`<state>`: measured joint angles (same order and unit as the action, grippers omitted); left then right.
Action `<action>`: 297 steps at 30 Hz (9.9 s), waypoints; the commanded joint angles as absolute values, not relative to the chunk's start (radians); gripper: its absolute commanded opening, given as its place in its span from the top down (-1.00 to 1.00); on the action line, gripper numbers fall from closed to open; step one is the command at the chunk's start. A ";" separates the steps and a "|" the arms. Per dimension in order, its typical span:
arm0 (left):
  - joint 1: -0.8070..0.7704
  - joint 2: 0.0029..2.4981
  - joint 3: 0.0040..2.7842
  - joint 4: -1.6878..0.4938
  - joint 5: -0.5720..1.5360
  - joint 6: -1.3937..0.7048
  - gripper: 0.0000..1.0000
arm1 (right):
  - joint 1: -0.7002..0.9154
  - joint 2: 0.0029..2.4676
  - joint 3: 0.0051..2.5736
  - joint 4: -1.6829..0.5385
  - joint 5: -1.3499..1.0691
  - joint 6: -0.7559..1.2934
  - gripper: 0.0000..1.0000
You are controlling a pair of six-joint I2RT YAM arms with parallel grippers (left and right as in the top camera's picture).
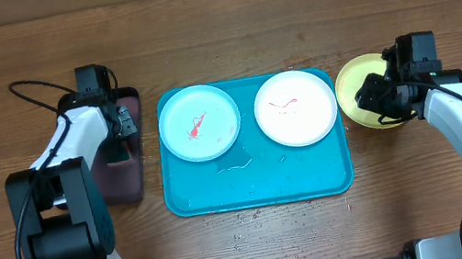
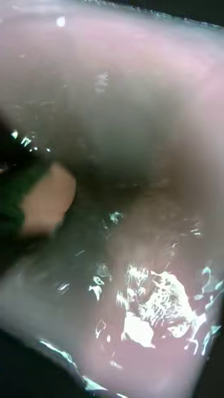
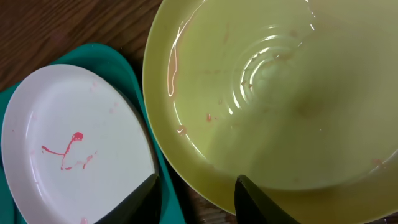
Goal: Clean dirty plates on tray and stack at the side
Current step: 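Lower the yellow plate onto the table right of the tray and release, then move the right gripper to the white plate and grip its rim, then grasp the sponge again with the left gripper in the black tray, then carry the sponge with the left gripper onto the white plate, then scrub the white plate with the sponge while right gripper holds it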
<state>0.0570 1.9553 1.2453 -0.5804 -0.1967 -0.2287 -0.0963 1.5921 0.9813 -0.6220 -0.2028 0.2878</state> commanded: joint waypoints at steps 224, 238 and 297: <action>0.451 1.438 0.759 -0.152 0.628 -0.270 0.92 | 0.529 2.245 1.649 -0.682 -0.237 0.237 0.85; 0.451 1.438 0.759 -0.155 0.612 -0.270 0.91 | 0.529 2.245 1.649 -0.682 -0.237 0.237 0.87; -0.294 1.877 1.371 -0.712 0.096 -0.390 0.92 | 0.529 2.245 1.649 -0.696 -0.253 0.241 0.87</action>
<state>-0.2699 1.8759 1.3361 -0.7242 -0.0124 -0.4126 0.5243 2.2303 1.6386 -0.6941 -0.2481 0.2359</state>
